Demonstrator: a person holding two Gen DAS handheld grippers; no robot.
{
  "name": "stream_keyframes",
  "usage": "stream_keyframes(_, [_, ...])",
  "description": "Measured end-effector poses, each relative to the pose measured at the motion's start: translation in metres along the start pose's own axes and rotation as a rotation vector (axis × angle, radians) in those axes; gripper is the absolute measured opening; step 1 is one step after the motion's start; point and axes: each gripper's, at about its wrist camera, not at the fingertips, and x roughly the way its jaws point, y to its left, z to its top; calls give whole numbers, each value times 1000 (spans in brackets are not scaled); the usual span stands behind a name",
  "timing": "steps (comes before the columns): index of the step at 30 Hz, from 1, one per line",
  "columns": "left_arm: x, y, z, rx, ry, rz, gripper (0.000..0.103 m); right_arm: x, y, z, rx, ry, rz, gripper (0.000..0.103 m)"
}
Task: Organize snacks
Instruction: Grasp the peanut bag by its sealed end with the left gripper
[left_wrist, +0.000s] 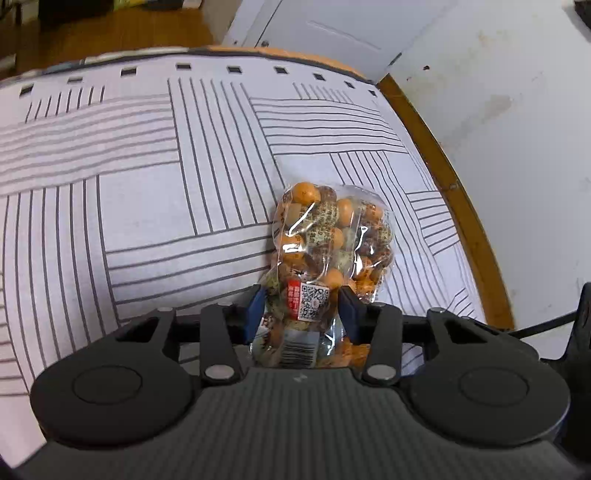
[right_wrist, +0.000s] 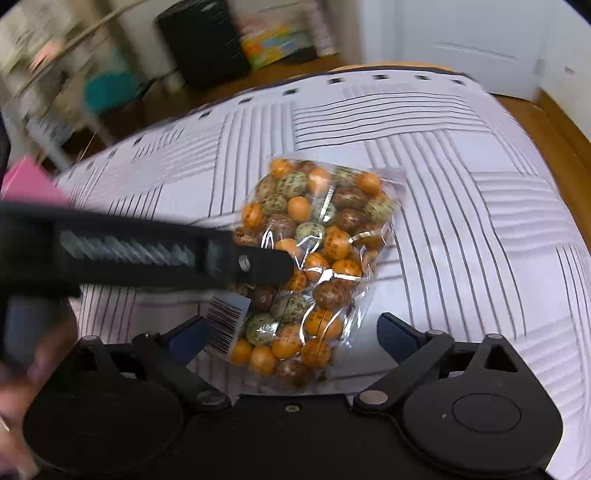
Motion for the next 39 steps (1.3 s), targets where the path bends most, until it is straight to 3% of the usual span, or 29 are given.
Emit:
stream_keyframes(4, [-3,11,0,-104,-5,-27,36,5,11,0,-38,-42,-27,103])
stream_keyframes(11, [-6,10,-6,-75,-23,-29,35,3,11,-1,-53,-64,-38,102])
stream_keyframes(15, [-8,15,-10,-89,-38,-48,36,-9,12,-9,-35,-86,-20,94])
stream_keyframes(28, [-14,-5,-20,-20,-44,17,35,-19,14,-13,-61,-99,-14,85])
stream_keyframes(39, [-49,-23,-41,2,-39,85,35,-49,21,-28,-79,-92,79,85])
